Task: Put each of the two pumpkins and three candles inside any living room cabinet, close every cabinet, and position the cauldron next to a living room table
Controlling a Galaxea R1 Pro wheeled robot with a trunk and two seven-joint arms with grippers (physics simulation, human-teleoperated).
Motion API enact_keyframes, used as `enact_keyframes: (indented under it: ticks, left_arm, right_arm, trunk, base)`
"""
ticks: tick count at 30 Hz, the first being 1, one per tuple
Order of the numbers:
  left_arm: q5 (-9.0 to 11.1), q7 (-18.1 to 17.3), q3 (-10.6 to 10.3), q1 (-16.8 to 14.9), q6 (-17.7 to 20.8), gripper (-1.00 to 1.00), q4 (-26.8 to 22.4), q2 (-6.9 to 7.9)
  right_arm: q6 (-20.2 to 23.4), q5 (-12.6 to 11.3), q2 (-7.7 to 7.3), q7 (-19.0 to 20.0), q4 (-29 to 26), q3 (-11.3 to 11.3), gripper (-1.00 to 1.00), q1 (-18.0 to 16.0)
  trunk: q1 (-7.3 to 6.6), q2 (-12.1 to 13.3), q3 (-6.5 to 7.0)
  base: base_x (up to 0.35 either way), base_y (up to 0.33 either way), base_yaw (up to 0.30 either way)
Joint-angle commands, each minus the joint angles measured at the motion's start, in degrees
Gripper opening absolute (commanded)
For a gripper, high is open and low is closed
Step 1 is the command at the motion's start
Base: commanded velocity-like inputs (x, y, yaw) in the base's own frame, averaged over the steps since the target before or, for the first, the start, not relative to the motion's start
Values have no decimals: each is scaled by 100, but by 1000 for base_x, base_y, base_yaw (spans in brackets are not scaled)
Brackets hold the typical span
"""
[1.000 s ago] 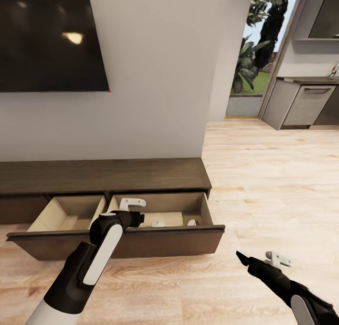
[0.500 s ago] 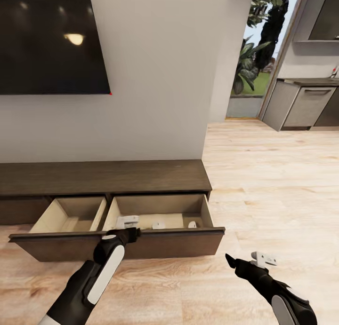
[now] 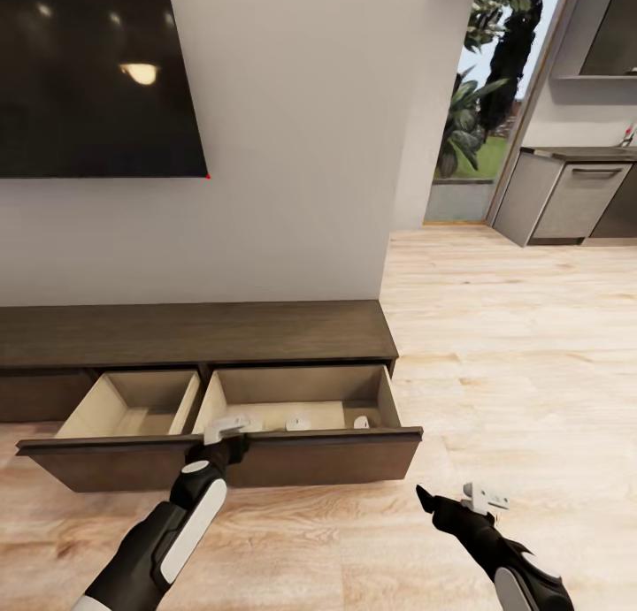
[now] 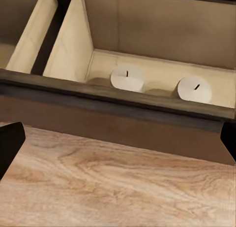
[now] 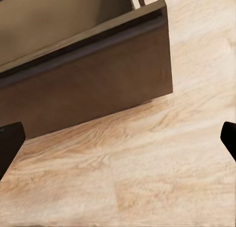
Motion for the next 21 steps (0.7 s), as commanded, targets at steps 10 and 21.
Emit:
enact_keyframes:
  ticks: [10, 21]
  left_arm:
    - [-381, -184, -256, -5, -1334, 100, 968, 21]
    - [-898, -514, -581, -8, -3169, 100, 2949, -15]
  right_arm:
    - [-842, -38, 161, -168, 1173, 834, 100, -329]
    - [-2605, 1215, 1173, -1073, 3920, 1504, 100, -1439]
  trunk:
    - [-1, -3, -5]
    - [-1, -3, -5]
  base:
    - [0, 0, 0]
    - [0, 0, 0]
